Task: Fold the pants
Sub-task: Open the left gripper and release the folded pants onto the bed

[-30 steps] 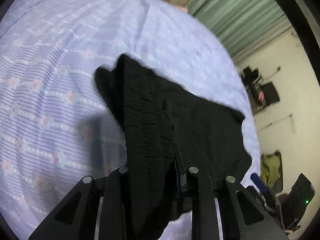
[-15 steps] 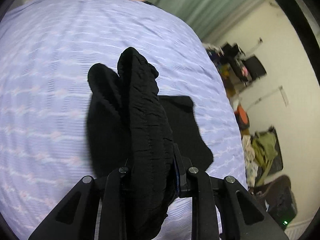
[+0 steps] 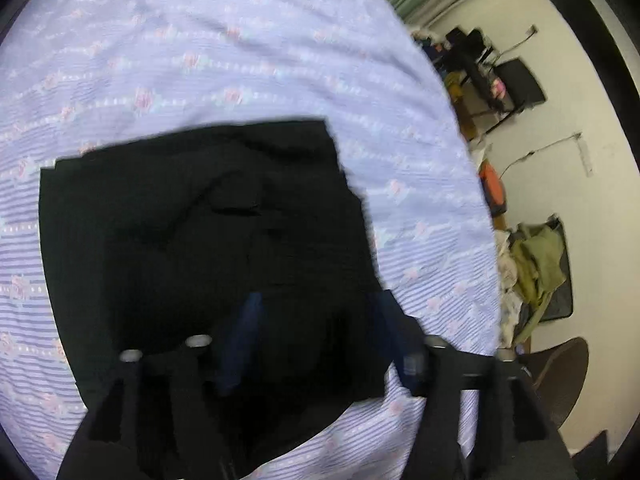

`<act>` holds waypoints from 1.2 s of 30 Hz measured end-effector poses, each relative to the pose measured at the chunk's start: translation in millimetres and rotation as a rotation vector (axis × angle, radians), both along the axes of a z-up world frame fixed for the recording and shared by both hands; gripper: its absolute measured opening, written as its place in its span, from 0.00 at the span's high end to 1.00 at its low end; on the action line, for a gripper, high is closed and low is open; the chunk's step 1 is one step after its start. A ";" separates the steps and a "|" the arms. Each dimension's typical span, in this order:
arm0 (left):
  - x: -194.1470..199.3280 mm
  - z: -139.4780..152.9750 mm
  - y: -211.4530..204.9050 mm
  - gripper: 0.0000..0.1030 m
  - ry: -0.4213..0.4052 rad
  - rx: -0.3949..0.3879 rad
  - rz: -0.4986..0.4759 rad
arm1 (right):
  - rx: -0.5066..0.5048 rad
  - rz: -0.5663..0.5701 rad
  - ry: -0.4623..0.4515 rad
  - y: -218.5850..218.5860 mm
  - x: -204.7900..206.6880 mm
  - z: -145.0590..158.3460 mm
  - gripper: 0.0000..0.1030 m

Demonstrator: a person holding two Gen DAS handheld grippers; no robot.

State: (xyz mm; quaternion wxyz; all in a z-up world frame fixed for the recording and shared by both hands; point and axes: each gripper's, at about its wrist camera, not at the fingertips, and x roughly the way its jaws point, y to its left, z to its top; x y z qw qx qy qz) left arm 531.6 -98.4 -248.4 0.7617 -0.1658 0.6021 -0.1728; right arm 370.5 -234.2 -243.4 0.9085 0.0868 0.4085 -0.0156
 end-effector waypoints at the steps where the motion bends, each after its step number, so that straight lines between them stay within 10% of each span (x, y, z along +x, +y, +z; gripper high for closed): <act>1: -1.7 8.7 3.4 0.31 -0.033 -0.006 0.000 | 0.008 0.001 -0.002 -1.5 0.7 -1.4 0.20; 9: -60.7 37.0 63.6 0.20 -0.292 0.150 -0.045 | 0.065 0.028 0.008 -2.2 10.1 -19.3 0.21; 17: -123.1 -22.0 85.1 0.21 -0.264 0.300 -0.047 | 0.193 0.006 0.096 -8.2 23.6 -63.1 0.23; 32: -148.1 -58.3 78.5 0.22 -0.223 0.318 -0.021 | 0.565 -0.119 0.243 -17.8 40.5 -117.5 0.27; 36: -149.1 -60.1 74.5 0.22 -0.217 0.312 -0.028 | 0.548 -0.176 0.207 -20.3 43.4 -108.2 0.52</act>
